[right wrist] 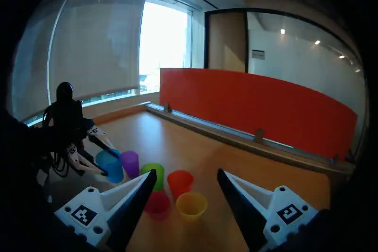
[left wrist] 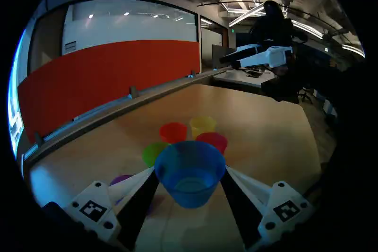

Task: Pour water

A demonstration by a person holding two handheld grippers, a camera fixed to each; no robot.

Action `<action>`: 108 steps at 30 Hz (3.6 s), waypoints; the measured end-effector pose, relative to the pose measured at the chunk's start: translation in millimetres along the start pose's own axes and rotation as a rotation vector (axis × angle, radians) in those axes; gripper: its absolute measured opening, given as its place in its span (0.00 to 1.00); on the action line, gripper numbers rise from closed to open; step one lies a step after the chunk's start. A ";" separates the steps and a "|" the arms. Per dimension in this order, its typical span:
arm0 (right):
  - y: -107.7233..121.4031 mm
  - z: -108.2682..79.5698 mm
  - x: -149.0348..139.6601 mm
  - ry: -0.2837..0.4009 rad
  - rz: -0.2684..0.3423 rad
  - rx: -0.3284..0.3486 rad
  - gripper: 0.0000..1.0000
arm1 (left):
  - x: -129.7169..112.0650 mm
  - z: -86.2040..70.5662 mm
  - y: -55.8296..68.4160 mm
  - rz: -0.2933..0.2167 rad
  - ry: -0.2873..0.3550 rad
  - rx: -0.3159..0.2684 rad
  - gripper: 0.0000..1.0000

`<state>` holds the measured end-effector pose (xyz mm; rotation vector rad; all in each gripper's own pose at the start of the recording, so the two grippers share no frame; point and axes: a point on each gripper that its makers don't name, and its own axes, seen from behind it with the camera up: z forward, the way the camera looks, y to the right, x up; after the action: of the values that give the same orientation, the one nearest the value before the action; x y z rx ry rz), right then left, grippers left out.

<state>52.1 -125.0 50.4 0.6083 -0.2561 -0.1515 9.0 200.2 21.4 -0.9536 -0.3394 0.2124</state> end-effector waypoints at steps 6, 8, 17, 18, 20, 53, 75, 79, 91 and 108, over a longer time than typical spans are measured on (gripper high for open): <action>-1.9 0.3 4.2 0.009 -0.002 0.002 0.99 | 20.9 -13.9 -1.2 -0.001 0.060 0.016 0.86; -2.4 0.6 5.0 0.011 -0.003 0.002 0.99 | 27.2 -18.4 -1.4 -0.002 0.080 0.020 0.86; -4.8 1.6 7.7 0.016 -0.009 0.005 0.99 | 51.2 -34.6 -3.7 -0.006 0.157 0.033 0.86; -4.9 1.8 8.0 0.017 -0.010 0.005 0.99 | 54.2 -36.3 -2.9 -0.006 0.168 0.031 0.86; -5.1 2.2 8.6 0.018 -0.011 0.006 0.99 | 60.8 -39.6 -0.6 -0.007 0.194 0.024 0.86; -23.0 33.0 -3.3 0.000 -0.044 0.071 0.99 | 98.7 -67.9 -28.6 -0.003 0.251 0.114 0.86; -54.2 100.0 -35.7 -0.099 -0.054 0.198 0.99 | 102.2 -96.7 -78.0 -0.018 0.233 0.284 0.86; -58.9 111.4 -41.7 -0.123 -0.058 0.215 0.99 | 101.6 -100.4 -81.6 -0.019 0.227 0.303 0.86; -73.2 136.7 -67.7 -0.207 -0.083 0.256 0.99 | 98.0 -103.7 -83.3 -0.021 0.215 0.311 0.86; -84.7 168.5 -100.9 -0.294 -0.101 0.283 0.99 | 94.9 -104.5 -87.5 -0.022 0.200 0.316 0.86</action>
<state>-97.4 -263.7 115.0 0.8810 -0.5373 -0.3058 138.6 102.3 56.0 -0.6515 -0.1263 0.1440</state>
